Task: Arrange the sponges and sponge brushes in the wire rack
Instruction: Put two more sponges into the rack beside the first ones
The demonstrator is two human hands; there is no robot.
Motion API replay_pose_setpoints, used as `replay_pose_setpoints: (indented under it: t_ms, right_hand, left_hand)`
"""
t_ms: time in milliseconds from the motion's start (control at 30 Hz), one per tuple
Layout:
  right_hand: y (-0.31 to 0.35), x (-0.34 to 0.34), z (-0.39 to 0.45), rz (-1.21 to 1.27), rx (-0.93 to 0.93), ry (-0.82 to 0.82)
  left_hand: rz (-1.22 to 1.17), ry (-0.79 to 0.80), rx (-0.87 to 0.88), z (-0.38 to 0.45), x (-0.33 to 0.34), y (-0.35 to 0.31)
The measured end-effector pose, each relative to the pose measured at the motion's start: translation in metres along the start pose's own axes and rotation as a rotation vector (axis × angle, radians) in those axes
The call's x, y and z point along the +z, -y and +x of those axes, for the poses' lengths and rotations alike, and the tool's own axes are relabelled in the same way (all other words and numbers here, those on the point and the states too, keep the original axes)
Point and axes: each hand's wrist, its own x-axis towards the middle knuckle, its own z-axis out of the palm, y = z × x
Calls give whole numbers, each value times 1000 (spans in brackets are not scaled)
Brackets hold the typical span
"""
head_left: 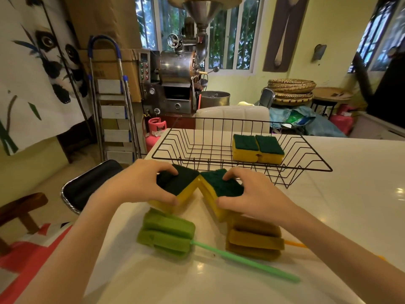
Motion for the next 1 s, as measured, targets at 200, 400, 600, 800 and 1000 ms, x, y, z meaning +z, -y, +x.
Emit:
replay_pose_setpoints:
  t_ms: [200, 400, 600, 800, 1000]
  right_hand:
    - [4, -47, 3, 216, 25, 70]
    - [-1, -85, 6, 412, 43, 42]
    - [-7, -100, 22, 455, 64, -86]
    - [-10, -99, 58, 406, 58, -178]
    - [-22, -94, 102, 286, 63, -233]
  left_hand:
    - [-249, 19, 38, -28, -29, 5]
    - [-348, -95, 118, -32, -46, -13]
    - [-371, -203, 114, -7, -50, -29]
    - [-334, -230, 54, 40, -56, -29]
    - [-168, -235, 47, 101, -51, -32]
